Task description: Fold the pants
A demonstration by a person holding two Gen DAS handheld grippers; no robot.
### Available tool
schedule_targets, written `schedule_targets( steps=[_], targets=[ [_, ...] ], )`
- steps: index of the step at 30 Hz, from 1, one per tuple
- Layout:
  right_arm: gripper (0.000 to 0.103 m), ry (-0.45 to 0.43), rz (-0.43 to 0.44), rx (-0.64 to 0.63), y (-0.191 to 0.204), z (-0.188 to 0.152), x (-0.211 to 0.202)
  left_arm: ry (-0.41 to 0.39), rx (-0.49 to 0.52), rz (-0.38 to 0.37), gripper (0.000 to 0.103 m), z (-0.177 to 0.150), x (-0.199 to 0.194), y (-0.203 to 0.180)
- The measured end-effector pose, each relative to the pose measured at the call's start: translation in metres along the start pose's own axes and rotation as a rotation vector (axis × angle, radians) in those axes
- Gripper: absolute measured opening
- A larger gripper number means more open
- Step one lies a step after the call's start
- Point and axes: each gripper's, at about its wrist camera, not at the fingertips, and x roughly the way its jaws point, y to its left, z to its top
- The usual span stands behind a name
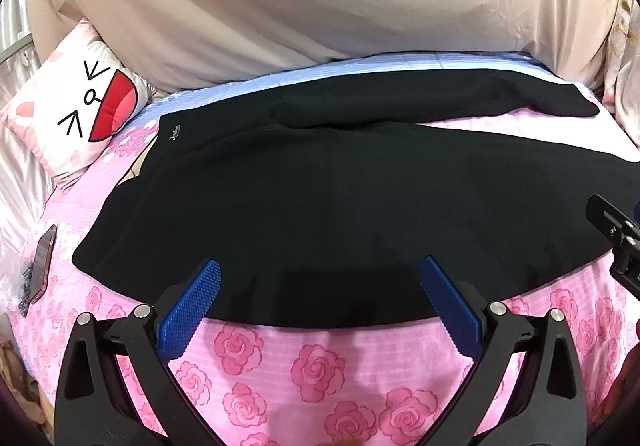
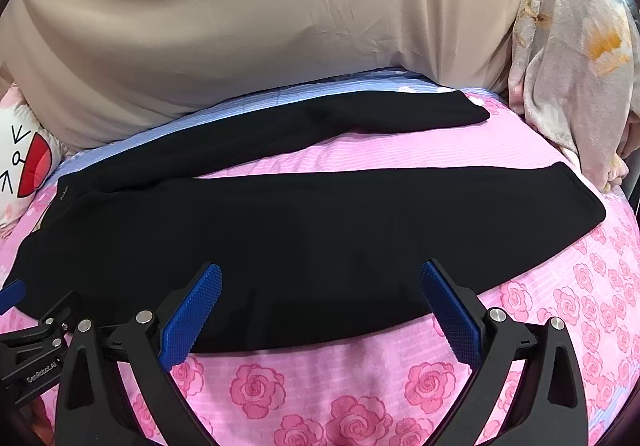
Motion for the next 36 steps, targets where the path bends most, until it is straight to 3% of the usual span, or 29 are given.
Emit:
schedule_targets(
  steps=[4, 10, 16, 25, 36],
  targets=[
    [0.098, -0.008, 0.012, -0.008, 0.002, 0.003, 0.000, 0.018, 0.011, -0.040, 0.098, 0.001, 0.001, -0.005],
    [0.098, -0.017, 0.004, -0.027, 0.005, 0.004, -0.003, -0.040, 0.009, -0.068, 0.098, 0.002, -0.004, -0.005],
    [0.098, -0.030, 0.001, -0.032, 0.005, 0.004, -0.008, -0.070, -0.009, -0.037, 0.098, 0.005, -0.009, -0.002],
    [0.098, -0.017, 0.007, -0.034, 0.006, 0.002, -0.005, 0.025, -0.040, -0.045, 0.098, 0.007, -0.002, 0.003],
    [0.098, -0.010, 0.014, -0.048, 0.011, 0.002, -0.004, 0.021, -0.003, -0.033, 0.098, 0.006, 0.001, 0.000]
  ],
)
